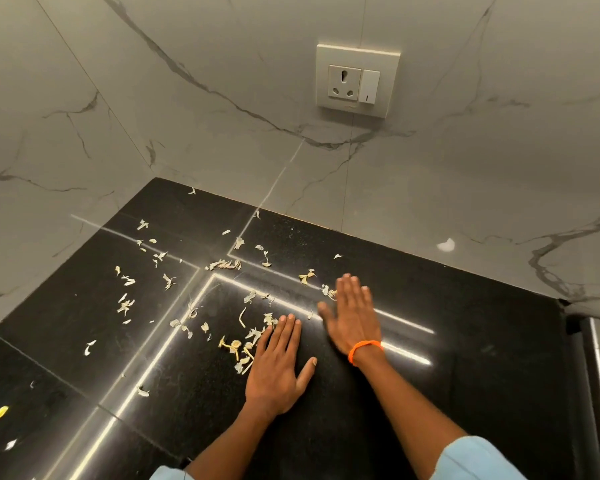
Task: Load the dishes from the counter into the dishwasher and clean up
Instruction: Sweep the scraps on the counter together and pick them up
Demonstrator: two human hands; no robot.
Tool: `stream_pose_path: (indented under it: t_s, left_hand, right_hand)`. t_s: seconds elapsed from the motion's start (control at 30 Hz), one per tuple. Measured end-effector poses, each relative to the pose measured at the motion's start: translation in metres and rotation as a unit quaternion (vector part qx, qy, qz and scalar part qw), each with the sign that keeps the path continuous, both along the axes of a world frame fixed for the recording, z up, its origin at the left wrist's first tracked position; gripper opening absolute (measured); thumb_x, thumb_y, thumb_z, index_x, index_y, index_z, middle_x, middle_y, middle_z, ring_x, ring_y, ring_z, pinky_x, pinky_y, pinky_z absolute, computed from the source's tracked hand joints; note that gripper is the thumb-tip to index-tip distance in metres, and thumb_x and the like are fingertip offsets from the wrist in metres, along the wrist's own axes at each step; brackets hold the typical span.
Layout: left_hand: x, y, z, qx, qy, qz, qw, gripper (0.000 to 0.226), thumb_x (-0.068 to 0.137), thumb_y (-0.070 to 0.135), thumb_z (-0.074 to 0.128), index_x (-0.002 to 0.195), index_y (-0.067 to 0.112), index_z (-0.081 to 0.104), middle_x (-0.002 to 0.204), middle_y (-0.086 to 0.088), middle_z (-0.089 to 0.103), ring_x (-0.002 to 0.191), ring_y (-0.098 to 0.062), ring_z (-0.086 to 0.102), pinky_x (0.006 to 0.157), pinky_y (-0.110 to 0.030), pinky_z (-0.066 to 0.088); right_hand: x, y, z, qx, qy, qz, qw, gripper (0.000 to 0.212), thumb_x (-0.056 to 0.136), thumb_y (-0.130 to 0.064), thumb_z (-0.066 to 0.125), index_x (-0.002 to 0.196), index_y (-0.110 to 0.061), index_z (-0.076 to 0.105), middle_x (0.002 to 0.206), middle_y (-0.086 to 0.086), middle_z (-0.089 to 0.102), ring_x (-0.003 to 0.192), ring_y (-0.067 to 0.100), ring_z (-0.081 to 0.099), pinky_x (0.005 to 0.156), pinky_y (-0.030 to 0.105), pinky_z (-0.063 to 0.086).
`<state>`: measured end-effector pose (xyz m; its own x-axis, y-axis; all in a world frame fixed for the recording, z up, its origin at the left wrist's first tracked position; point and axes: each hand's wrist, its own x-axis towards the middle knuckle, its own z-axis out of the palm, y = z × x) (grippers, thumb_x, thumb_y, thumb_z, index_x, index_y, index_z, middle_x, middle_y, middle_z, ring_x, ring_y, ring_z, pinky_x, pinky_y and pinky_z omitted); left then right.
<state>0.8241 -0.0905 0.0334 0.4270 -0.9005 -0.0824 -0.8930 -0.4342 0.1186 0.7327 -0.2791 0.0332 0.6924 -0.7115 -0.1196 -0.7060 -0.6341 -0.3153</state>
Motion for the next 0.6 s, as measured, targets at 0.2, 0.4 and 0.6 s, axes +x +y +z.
stream_pose_path:
  t_s: [0.2, 0.4, 0.6]
  left_hand:
    - [-0.008, -0.006, 0.003, -0.011, 0.011, -0.005, 1.000, 0.079, 0.101, 0.067, 0.023, 0.162, 0.017, 0.017, 0.170, 0.001, 0.008, 0.157, -0.011, -0.006, 0.126, -0.041, 0.007]
    - [-0.010, -0.004, 0.004, -0.022, 0.022, -0.008, 0.999, 0.079, 0.101, 0.068, 0.021, 0.163, 0.019, 0.011, 0.170, 0.003, 0.002, 0.156, -0.009, -0.010, 0.125, -0.040, 0.002]
    - [0.005, -0.006, 0.001, -0.017, 0.007, -0.001, 1.000, 0.078, 0.101, 0.066, 0.028, 0.160, 0.015, 0.028, 0.168, -0.002, 0.019, 0.157, -0.014, 0.004, 0.125, -0.041, 0.009]
  right_hand:
    - [0.018, -0.031, 0.016, 0.076, -0.090, 0.109, 0.987, 0.077, 0.099, -0.067, 0.018, 0.159, -0.022, 0.005, 0.166, -0.003, 0.000, 0.152, 0.010, -0.006, 0.126, 0.039, 0.005]
    - [0.024, -0.100, 0.017, 0.063, 0.045, -0.021, 0.997, 0.085, 0.096, -0.070, 0.012, 0.159, -0.014, -0.002, 0.166, 0.005, -0.009, 0.153, 0.020, -0.011, 0.125, 0.043, -0.005]
    - [0.076, -0.020, 0.013, 0.055, 0.018, 0.195, 0.979, 0.085, 0.094, -0.074, 0.006, 0.159, -0.020, 0.002, 0.164, -0.003, -0.008, 0.152, 0.015, -0.010, 0.124, 0.040, -0.007]
